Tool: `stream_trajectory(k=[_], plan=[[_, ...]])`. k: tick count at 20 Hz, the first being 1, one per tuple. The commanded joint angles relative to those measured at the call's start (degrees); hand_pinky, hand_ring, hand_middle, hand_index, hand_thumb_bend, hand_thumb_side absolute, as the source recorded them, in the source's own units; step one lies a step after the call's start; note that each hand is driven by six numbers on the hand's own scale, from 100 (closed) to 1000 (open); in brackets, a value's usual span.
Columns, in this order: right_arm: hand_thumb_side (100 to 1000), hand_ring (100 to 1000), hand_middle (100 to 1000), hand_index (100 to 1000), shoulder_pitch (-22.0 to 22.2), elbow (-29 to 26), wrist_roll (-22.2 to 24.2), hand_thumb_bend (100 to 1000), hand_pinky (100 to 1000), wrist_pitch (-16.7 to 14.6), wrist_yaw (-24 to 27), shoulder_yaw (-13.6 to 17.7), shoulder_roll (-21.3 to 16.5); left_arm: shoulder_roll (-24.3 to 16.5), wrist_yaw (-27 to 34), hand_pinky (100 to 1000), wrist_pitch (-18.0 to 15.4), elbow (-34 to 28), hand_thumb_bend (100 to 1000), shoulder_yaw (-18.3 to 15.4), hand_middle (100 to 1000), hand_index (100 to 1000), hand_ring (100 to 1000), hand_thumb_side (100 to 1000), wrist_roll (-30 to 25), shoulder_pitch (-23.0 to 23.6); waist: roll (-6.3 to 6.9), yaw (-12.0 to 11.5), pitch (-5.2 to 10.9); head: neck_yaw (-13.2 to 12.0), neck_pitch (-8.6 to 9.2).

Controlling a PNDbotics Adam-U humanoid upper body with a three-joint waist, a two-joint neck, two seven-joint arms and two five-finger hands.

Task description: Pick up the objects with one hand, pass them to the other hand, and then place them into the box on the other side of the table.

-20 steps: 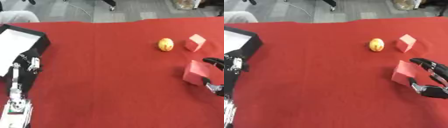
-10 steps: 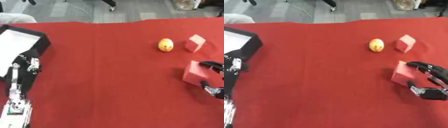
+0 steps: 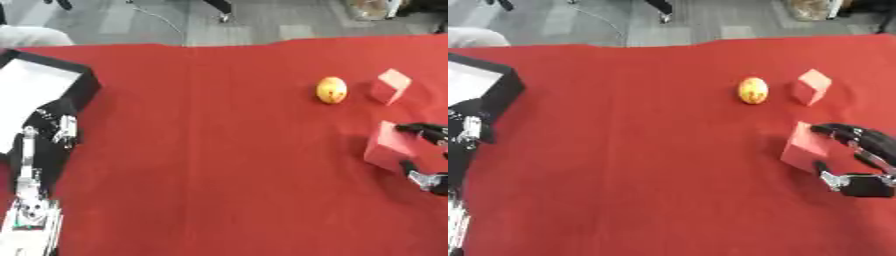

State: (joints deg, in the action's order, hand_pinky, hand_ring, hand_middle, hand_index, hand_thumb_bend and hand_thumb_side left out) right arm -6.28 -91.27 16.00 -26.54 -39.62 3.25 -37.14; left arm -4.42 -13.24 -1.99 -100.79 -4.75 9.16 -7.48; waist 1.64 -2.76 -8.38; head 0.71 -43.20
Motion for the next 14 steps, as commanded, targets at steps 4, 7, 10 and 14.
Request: stream_trajectory(k=[4,7,10,14], plan=[[342,836,683,723,-1.01,1.27,-5.49,100,797,2.63,2.93,0.33,-1.06,-0.38,0.03,420,-0.04,-1.13,185,-0.11,532,751,439,655,-0.01,-0.42,0.21,-0.02,0.35,0.07,0.5],[213,802,597,555,-1.28,2.14,-8.49,100,758,4.34,6.06,0.25,-0.4,-0.38,0.02,420,-0.02,-1.12,186,-0.18,532,751,439,655,0.06,-0.38,0.19,0.01,0.34,0.01,0.48],[106,769,513,433,-1.42,2.49,-11.21,100,714,5.9,9.15,0.2,0.09,-0.35,-0.02,419,-0.01,-1.08,185,-0.2,532,751,439,655,0.05,-0.36,0.19,0.06,0.33,0.01,0.44],[100,760,488,396,-1.4,2.37,-13.05,100,688,8.06,14.82,0.28,0.48,-0.3,-0.05,420,0.03,-0.89,185,-0.25,531,752,439,654,0.07,-0.32,0.17,0.14,0.34,0.02,0.39]])
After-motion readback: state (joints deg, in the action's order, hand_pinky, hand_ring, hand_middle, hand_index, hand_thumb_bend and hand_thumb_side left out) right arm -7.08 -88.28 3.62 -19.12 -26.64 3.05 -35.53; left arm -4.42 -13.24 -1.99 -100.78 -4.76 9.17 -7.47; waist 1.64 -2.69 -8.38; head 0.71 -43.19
